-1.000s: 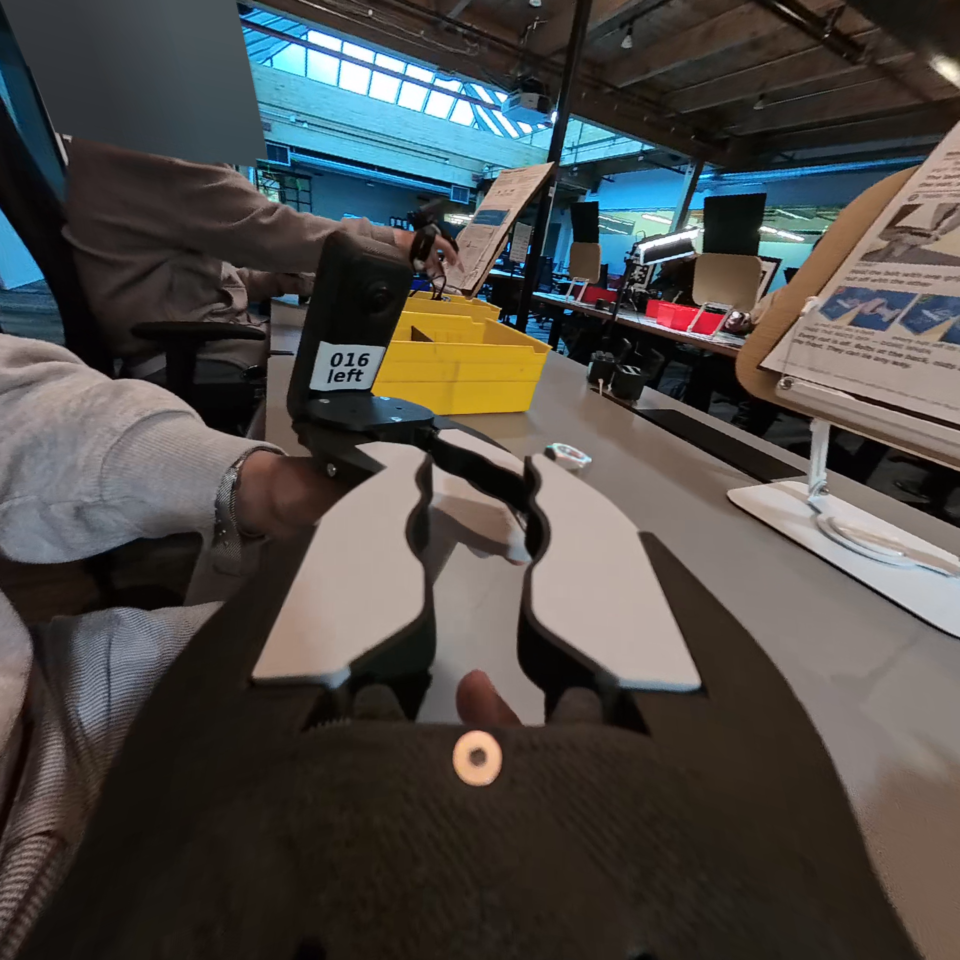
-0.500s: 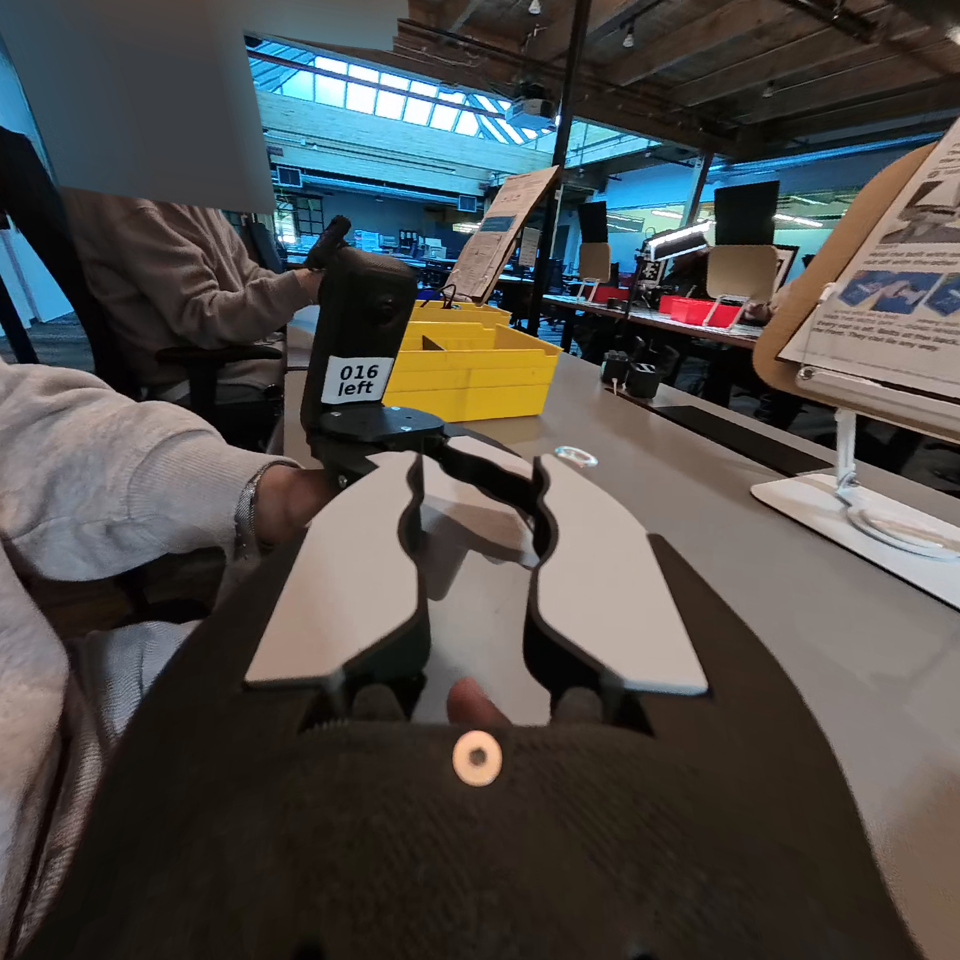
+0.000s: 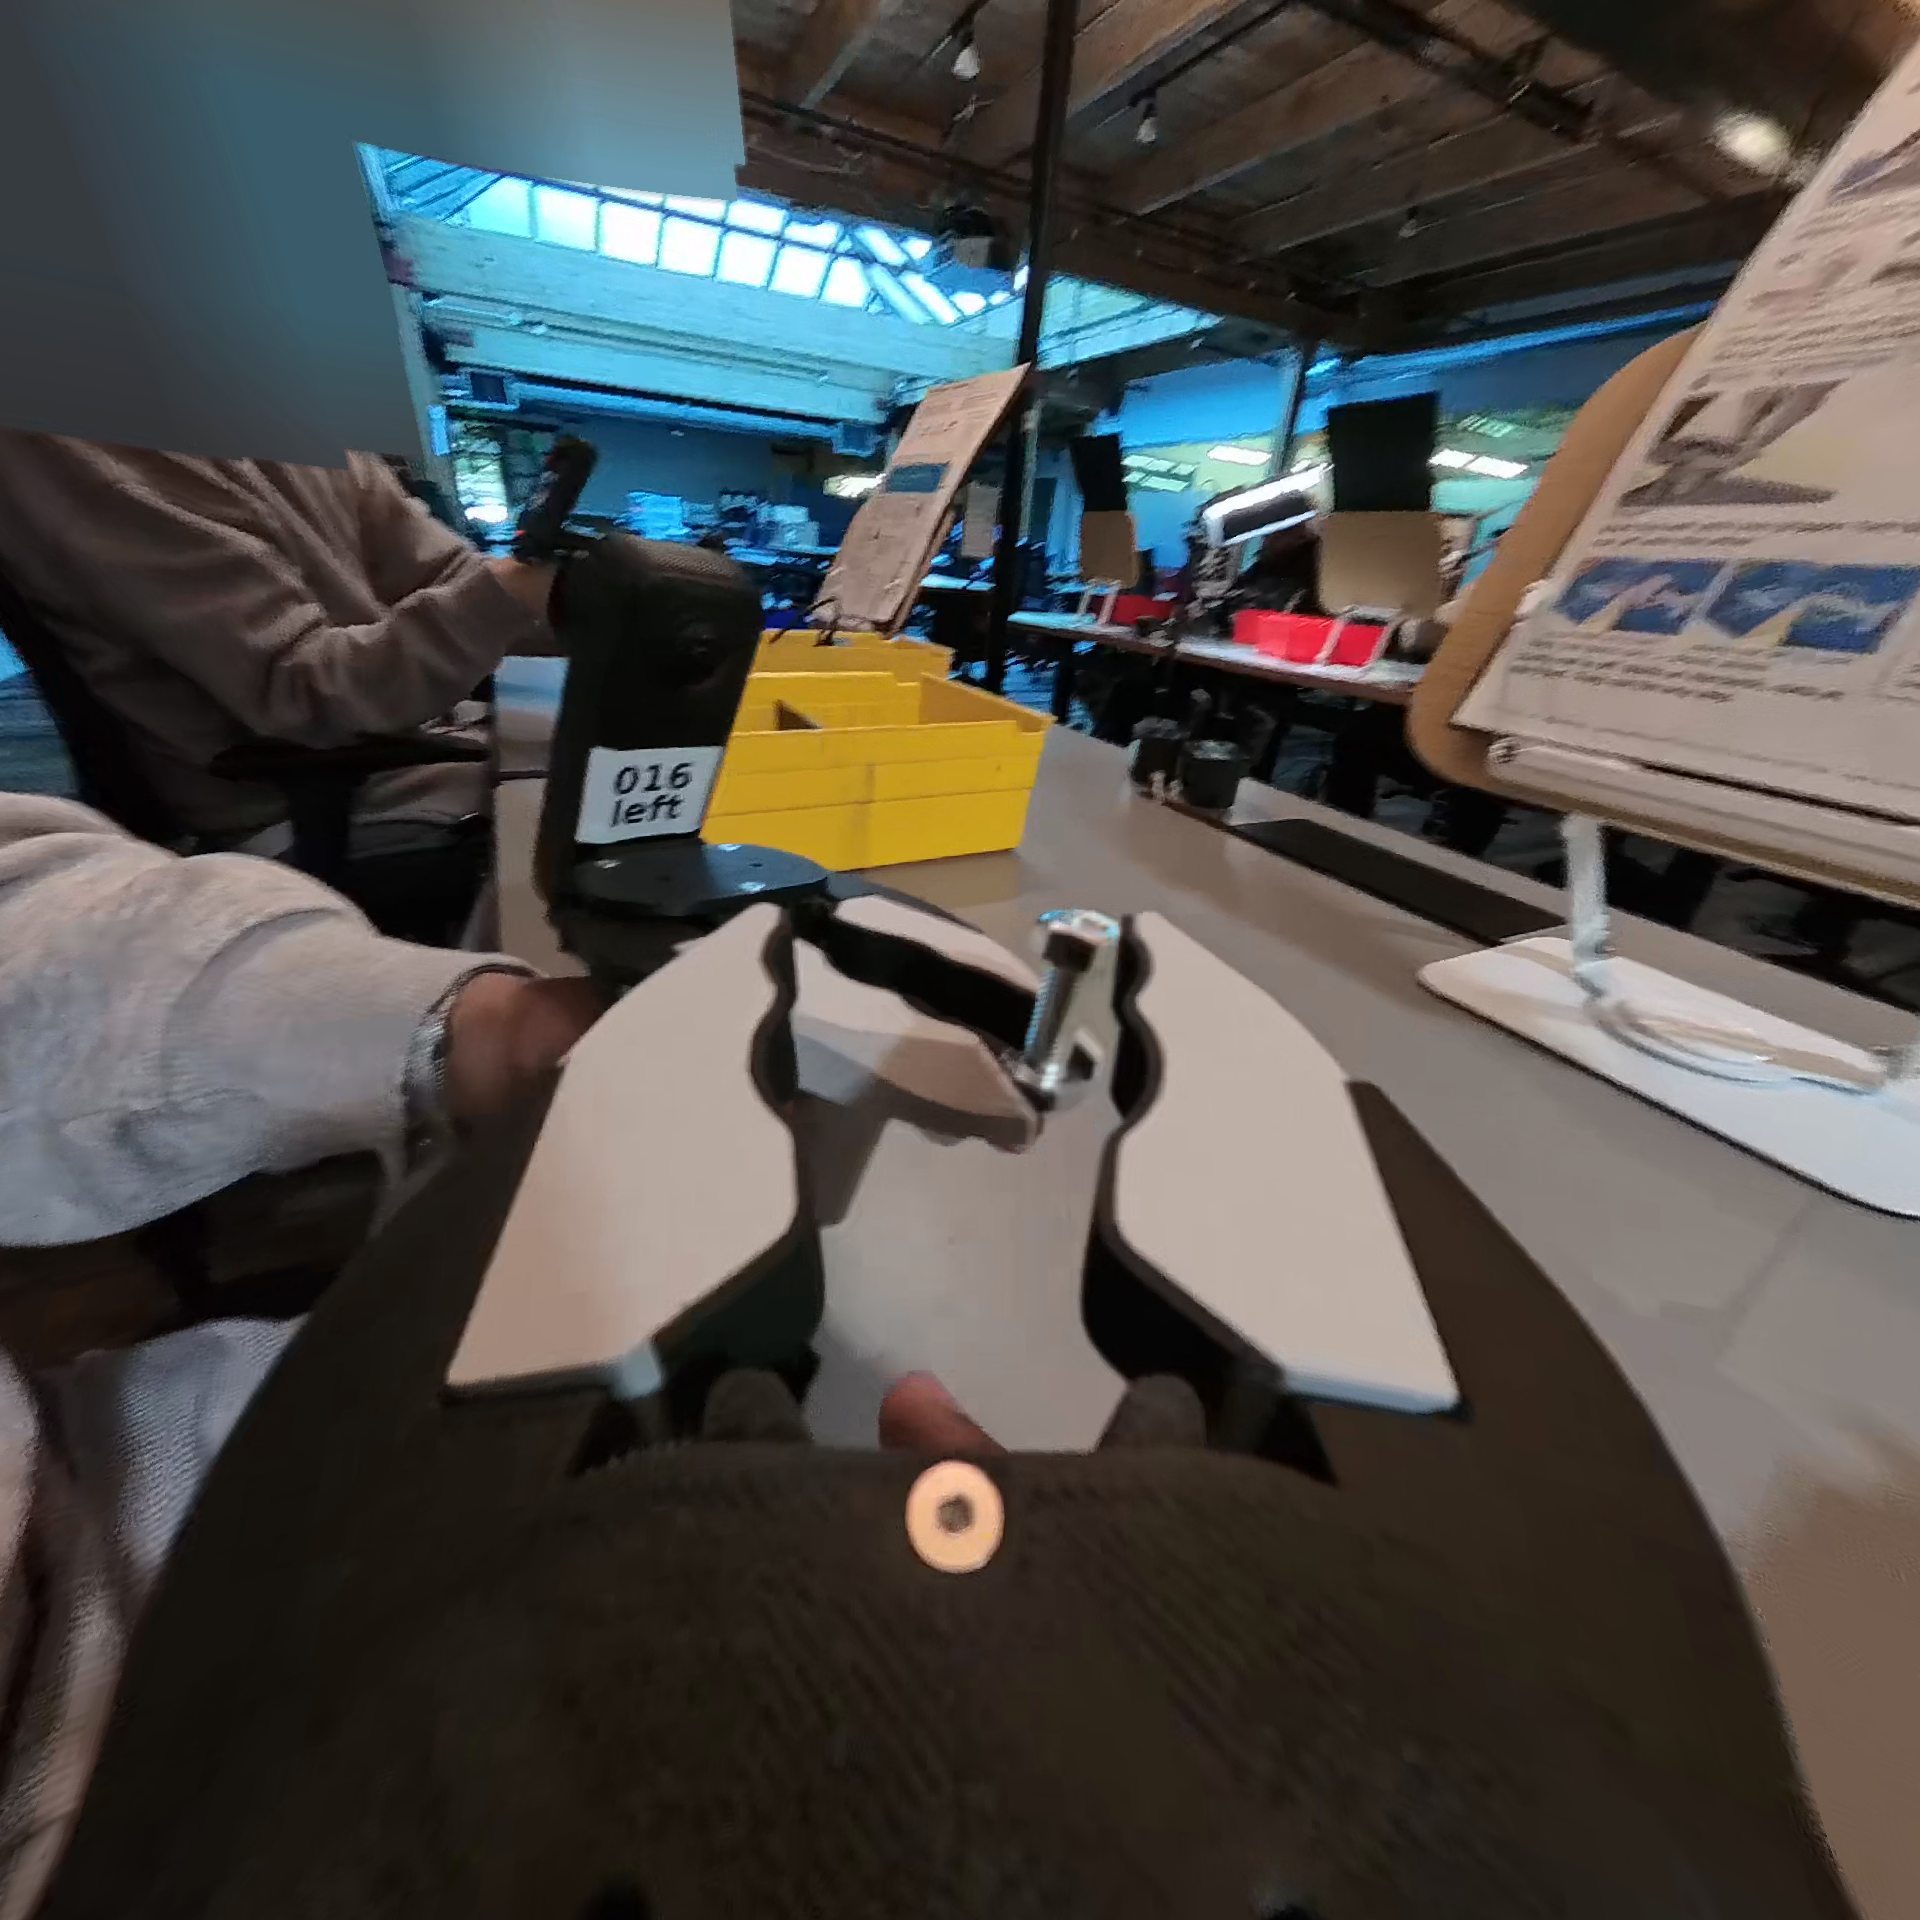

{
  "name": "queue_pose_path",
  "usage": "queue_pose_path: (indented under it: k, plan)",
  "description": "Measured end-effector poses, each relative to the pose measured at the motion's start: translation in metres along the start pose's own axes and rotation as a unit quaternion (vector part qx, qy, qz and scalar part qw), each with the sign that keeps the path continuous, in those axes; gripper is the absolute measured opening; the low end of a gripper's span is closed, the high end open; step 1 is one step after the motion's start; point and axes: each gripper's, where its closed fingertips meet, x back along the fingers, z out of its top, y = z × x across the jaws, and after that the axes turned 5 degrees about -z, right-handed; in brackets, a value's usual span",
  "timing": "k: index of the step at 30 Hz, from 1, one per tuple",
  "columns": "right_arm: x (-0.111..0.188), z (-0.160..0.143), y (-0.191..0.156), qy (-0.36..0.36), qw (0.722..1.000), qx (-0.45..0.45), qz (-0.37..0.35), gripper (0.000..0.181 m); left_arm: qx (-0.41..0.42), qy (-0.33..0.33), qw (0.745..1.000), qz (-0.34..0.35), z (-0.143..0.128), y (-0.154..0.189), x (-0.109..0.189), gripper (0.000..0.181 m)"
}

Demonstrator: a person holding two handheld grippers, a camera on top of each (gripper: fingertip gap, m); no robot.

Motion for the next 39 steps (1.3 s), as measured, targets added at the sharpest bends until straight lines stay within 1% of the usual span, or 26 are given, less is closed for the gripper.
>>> queue_pose_path:
  k: [3,5,7,9,11,15,17,18,19,21,23,29,34,39]
  plan:
    - [-0.002,0.0,0.005,0.005,1.0,0.0,-0.015,0.078,0.001,0.0,1.0,0.0,0.0,0.0,0.0,0.021]
    - [-0.004,-0.006,-0.001,-0.009,1.0,-0.01,0.005,0.078,0.002,0.0,1.0,0.0,0.0,0.0,0.0,0.021]
    - [-0.004,-0.009,-0.012,-0.023,0.999,-0.012,0.036,0.062,0.003,0.001,1.0,0.001,0.0,-0.001,0.0,0.021]
    - [-0.001,-0.011,-0.019,-0.038,0.998,-0.004,0.056,0.031,0.002,0.001,1.0,0.001,0.0,-0.001,0.0,0.021]
    - [0.0,-0.008,-0.017,-0.034,0.998,0.01,0.044,0.03,0.002,0.001,1.0,0.0,0.0,0.0,0.0,0.021]
    - [-0.001,-0.002,-0.004,-0.007,1.0,0.01,0.008,0.053,0.001,-0.001,1.0,-0.001,0.0,0.0,0.0,0.021]
    - [-0.003,-0.004,0.001,-0.004,1.0,0.006,-0.007,0.072,0.002,-0.006,1.0,0.004,-0.002,-0.001,0.0,0.021]
    - [-0.004,-0.007,0.0,-0.01,1.0,0.004,-0.004,0.076,0.003,-0.008,1.0,0.007,-0.002,-0.002,0.0,0.021]
    - [-0.005,-0.01,-0.004,-0.018,1.0,0.002,0.007,0.074,0.003,-0.009,1.0,0.008,-0.002,-0.003,0.0,0.021]
    - [-0.005,-0.014,-0.013,-0.031,0.999,0.0,0.034,0.062,0.005,-0.009,1.0,0.011,-0.002,-0.004,0.0,0.02]
    - [-0.004,-0.014,-0.019,-0.04,0.998,0.005,0.051,0.042,0.006,-0.009,1.0,0.012,-0.002,-0.005,0.001,0.021]
    - [-0.003,-0.012,-0.011,-0.034,0.999,0.005,0.031,0.044,0.005,-0.011,1.0,0.011,-0.003,-0.004,0.0,0.021]
    - [0.0,-0.02,0.005,-0.054,0.999,-0.002,-0.004,0.033,-0.004,-0.016,1.0,0.008,-0.004,-0.002,-0.001,0.02]
    - [0.002,-0.027,0.015,-0.069,0.997,-0.036,-0.017,0.024,-0.014,-0.021,1.0,0.005,-0.004,0.002,-0.002,0.02]
